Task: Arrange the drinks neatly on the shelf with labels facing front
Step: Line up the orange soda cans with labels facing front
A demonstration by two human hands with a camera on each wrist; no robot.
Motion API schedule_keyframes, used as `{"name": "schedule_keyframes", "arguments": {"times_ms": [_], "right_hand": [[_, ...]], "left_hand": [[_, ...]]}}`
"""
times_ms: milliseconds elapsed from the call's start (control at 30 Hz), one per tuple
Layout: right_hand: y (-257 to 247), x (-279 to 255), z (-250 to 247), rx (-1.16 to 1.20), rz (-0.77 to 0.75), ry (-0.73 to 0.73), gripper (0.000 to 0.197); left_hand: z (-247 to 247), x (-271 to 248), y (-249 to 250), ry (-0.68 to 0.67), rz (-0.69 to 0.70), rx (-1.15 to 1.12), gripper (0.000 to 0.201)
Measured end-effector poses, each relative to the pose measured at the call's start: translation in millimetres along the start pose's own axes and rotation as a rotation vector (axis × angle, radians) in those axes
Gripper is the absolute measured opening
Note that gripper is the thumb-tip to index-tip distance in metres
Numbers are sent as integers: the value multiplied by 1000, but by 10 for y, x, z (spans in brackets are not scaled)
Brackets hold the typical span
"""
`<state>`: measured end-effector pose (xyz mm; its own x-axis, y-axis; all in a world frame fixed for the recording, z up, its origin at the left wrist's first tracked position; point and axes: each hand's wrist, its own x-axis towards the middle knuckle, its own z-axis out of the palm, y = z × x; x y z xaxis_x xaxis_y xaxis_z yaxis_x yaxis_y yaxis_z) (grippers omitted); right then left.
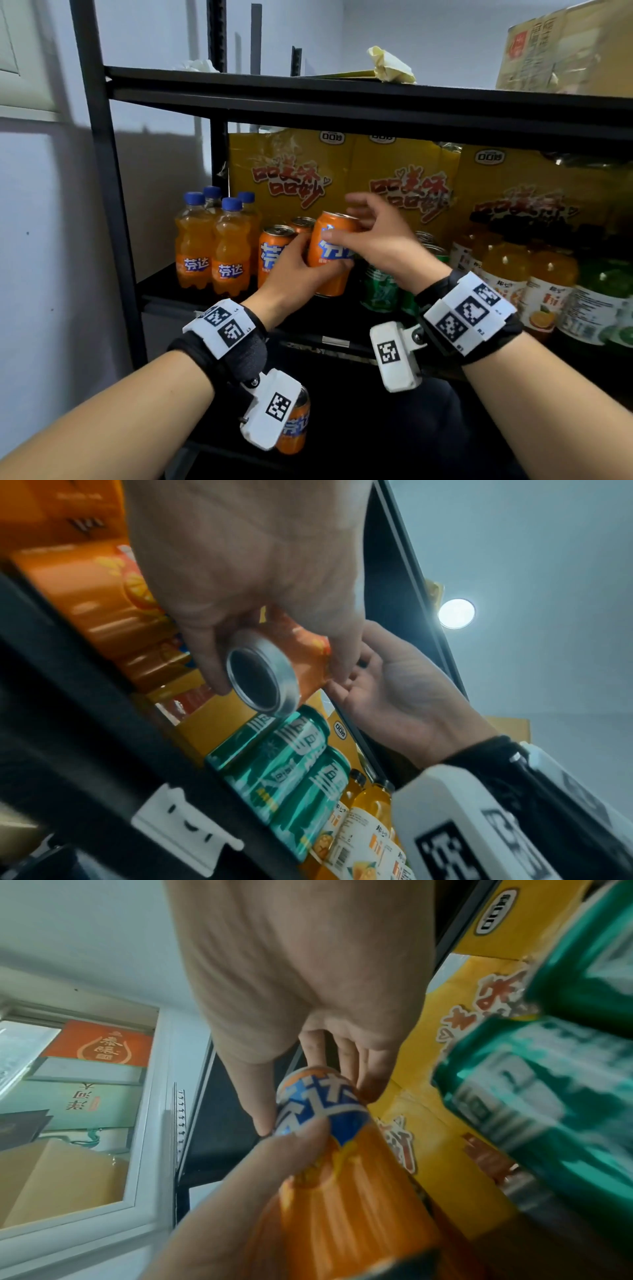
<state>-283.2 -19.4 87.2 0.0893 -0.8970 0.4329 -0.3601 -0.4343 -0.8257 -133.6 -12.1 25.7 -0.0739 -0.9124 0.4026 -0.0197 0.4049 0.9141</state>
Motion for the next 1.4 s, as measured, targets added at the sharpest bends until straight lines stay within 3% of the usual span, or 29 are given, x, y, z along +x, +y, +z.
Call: {"name": "schedule_keyframes", "arguments": {"times_ms": [133,300,433,567,767,900,1067,1267,1400], "right_hand": [[269,-248,202,220,132,-10,58],[456,-352,321,410,134,60,42],[564,-392,364,494,122,90,30],[653,-461,391,462,70,92,29],[758,-475,397,451,32,67,34],[807,-469,426,482,47,99,49],[844,-483,441,461,38,80,48],[870,-498,420,460,32,62,50],[904,-523,436,432,29,91,37]], "left_hand": [[-50,-122,-61,-22,-65,-52,55],[-130,-213,-83,-111,-158,-133,61],[-217,-225,-62,-137,-232,-205,40],[-267,-253,-85,-138,-167,-154,39],[-240,-261,-216,-44,-132,-166,75],[-251,-248,-256,-70,-173,-202,73],[-281,-230,-233,-141,-216,-174,54],[-288,-235,-239,-136,-184,-116,70],[-277,-234,-237,-149,-194,-80,66]]}}
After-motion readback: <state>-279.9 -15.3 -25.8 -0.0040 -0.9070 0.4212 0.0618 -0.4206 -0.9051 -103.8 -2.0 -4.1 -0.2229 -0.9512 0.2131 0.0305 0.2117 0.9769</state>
